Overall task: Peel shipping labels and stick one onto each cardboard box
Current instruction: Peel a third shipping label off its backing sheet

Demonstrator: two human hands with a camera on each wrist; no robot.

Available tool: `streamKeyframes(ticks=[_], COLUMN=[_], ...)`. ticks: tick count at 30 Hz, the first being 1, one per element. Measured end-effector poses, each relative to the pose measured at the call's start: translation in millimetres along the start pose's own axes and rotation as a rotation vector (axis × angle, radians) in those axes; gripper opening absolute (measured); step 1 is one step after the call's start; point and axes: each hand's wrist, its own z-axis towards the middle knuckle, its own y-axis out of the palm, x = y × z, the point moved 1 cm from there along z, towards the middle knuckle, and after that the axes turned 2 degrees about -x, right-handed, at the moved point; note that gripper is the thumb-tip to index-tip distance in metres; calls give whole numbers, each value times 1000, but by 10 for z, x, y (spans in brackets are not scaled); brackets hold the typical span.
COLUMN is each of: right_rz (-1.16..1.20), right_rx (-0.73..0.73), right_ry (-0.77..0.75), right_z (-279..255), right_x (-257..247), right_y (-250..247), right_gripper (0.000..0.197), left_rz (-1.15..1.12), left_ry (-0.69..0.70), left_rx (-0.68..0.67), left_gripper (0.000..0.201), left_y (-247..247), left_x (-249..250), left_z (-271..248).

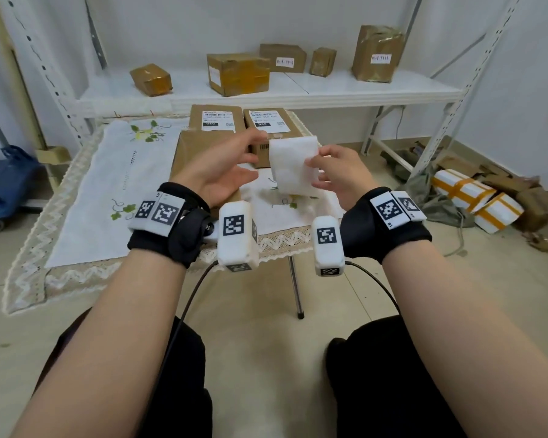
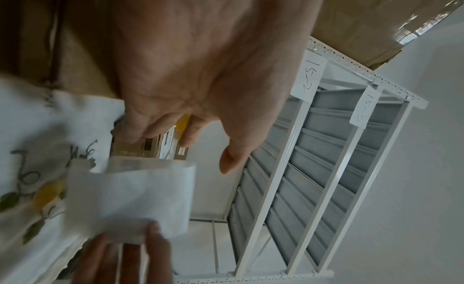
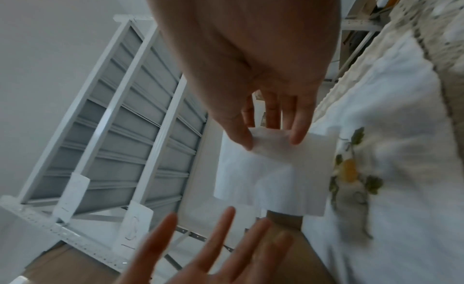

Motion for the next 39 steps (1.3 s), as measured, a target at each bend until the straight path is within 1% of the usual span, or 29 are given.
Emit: streamKeyframes(ticks=[2,3,4,6,7,8,9,11,12,13,14,16,19,22,24,26,27,29,30,31,33,34,37,39], right_rz=[64,98,134,229,250,235,215,176,159,152,144,151,228,315,367,382,354,241,200,179,157,148,146,155], right_rx=[3,3,11,33,31,18,3,-45,-72,-98,-116,-134,-114,-86,-80,-86,-98,-146,-172,-194,-223,-233,-242,-252], right_ry=[-48,-61,-55,-24,-12,-12,-15,-19,-14,-8,3,25,58,75,86,103,104,96,96,96,83,70,34,7], right_z=[-44,-82,-127,-174,-194,-207,-232,-278,-294,-303,-313,-310,-284,-277,-263,-248,-246,-245,-243,-239,-218,-221,-248,-267], right_x=[-73,-109,-141,-168,-163,-142,-115,-49,-7,24,38,57,54,44,34,10,-6,-31,-32,-26,-11,-10,-15,-7], right_y=[-8,-13,-13,-35,-47,-58,-49,-40,-44,-46,-44,-46,-49,-37,-12,16,26,41,52,53,46,43,30,26], right_gripper=[8,7,17,36,42,42,34,9,12,21,27,32,38,50,52,47,40,18,13,15,26,27,11,9], left_rz=[15,25,23,4,6,16,29,61,84,115,147,189,212,253,289,278,256,225,219,209,183,185,274,318], left_ry=[-37,-55,-67,-61,-48,-31,-12,28,45,59,72,92,108,106,114,138,152,185,199,208,219,226,259,283], left_rx=[-42,-54,-60,-71,-77,-78,-71,-53,-49,-45,-42,-22,3,10,22,50,72,128,155,178,222,251,348,369], left_gripper=[42,49,55,53,49,45,41,32,28,27,27,32,37,40,43,45,46,47,46,45,44,43,41,37], left_y=[16,17,17,29,35,55,64,69,75,78,84,104,119,115,113,117,113,96,81,70,61,60,55,58], left_x=[-20,-32,-41,-44,-42,-39,-40,-55,-68,-82,-93,-106,-108,-121,-139,-156,-161,-159,-162,-167,-179,-188,-226,-239], left_z=[7,16,20,3,-16,-38,-52,-61,-60,-47,-38,-40,-37,-7,21,37,45,64,76,92,120,133,175,191])
